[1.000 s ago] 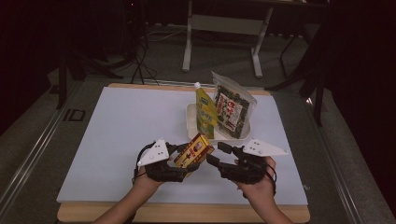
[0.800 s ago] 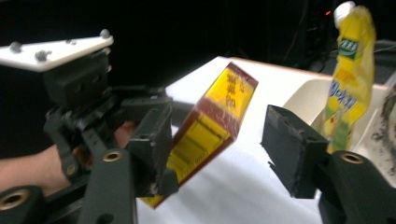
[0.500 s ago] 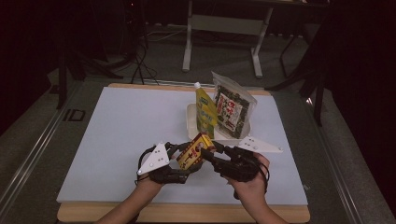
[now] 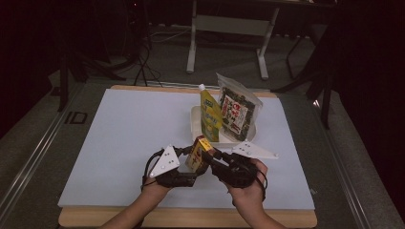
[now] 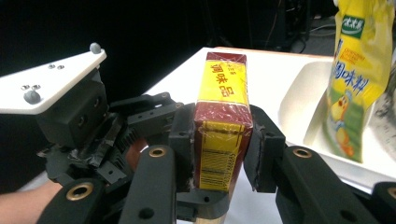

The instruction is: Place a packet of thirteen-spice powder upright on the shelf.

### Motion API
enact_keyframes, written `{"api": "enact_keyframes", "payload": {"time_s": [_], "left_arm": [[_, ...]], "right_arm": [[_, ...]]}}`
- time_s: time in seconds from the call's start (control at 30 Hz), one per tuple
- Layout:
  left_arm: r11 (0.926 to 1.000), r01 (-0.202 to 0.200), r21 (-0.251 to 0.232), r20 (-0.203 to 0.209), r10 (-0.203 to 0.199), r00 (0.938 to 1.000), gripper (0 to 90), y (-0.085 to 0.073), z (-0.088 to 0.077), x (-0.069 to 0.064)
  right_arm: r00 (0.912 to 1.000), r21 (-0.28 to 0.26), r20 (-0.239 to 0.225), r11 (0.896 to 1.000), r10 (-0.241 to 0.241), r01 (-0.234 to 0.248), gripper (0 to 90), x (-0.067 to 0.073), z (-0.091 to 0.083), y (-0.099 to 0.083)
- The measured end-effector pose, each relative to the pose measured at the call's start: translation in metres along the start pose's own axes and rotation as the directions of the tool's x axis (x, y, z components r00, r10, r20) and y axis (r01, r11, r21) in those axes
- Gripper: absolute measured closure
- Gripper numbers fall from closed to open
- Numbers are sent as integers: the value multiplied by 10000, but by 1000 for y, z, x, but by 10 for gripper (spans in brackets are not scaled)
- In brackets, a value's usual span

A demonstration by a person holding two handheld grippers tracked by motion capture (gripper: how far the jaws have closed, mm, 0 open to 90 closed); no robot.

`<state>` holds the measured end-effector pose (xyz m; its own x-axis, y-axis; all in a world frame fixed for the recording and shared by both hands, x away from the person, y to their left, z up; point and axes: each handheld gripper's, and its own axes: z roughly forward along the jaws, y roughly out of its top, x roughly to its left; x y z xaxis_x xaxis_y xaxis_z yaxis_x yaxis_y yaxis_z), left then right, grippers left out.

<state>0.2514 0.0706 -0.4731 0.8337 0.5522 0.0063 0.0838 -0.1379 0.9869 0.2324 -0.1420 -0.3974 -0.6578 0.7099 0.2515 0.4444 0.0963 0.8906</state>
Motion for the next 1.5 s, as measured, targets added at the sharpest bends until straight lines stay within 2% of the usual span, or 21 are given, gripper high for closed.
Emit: {"api": "enact_keyframes", "payload": {"time_s": [0.1,0.13,0.2,0.27,0.4,0.53,0.63,0.83,0.87,0.97,1.1,1.23,1.37,1.43,1.5], "left_arm": [[9996,271,80,-63,-271,9996,252,3,0,2],[9993,363,114,-63,-363,9993,232,4,-1,2],[9985,507,222,-343,-499,9982,174,5,-1,4],[9973,685,258,-351,-676,9971,156,5,-3,6],[9944,986,376,-531,-965,9939,132,4,-6,10],[9890,1313,676,-576,-1275,9902,65,3,-10,14],[9865,1420,820,-648,-1369,9885,54,1,-13,16],[9834,1571,913,-780,-1502,9856,21,-2,-21,19],[9793,1748,1025,-896,-1660,9821,20,-3,-26,21],[9754,1862,1178,-1054,-1741,9791,14,-6,-32,23],[9651,2197,1425,-1464,-1990,9690,0,-14,-43,26],[9537,2618,1483,-1742,-2354,9562,0,-25,-56,30],[9376,3132,1511,-2016,-2810,9383,0,-34,-68,35],[9285,3383,1531,-2125,-3034,9289,0,-38,-74,36],[9294,3368,1512,-2234,-2997,9275,0,-41,-77,36]], "right_arm": [[9997,-25,165,9999,-166,167,679,2,1,2],[9998,-68,177,9999,-87,88,679,1,2,2],[9994,-102,327,9999,-88,91,679,-1,3,4],[9991,-171,407,9998,-122,129,679,-2,3,6],[9972,-383,701,9988,-274,302,679,-4,3,10],[9950,-521,908,9976,-408,457,679,-5,5,17],[9910,-652,1176,9953,-634,714,678,-3,7,23],[9865,-835,1455,9926,-753,880,679,-3,12,30],[9842,-886,1584,9917,-785,933,678,-3,15,33],[9813,-942,1757,9909,-781,957,679,-3,20,36],[9777,-1034,1930,9891,-830,1044,678,-4,27,41],[9698,-1120,2229,9856,-994,1267,678,-4,35,47],[9644,-1194,2437,9837,-1024,1346,678,-6,42,53],[9582,-1181,2627,9819,-1133,1484,679,-7,47,54],[9556,-1207,2736,9818,-1092,1467,678,-9,52,55]]}}
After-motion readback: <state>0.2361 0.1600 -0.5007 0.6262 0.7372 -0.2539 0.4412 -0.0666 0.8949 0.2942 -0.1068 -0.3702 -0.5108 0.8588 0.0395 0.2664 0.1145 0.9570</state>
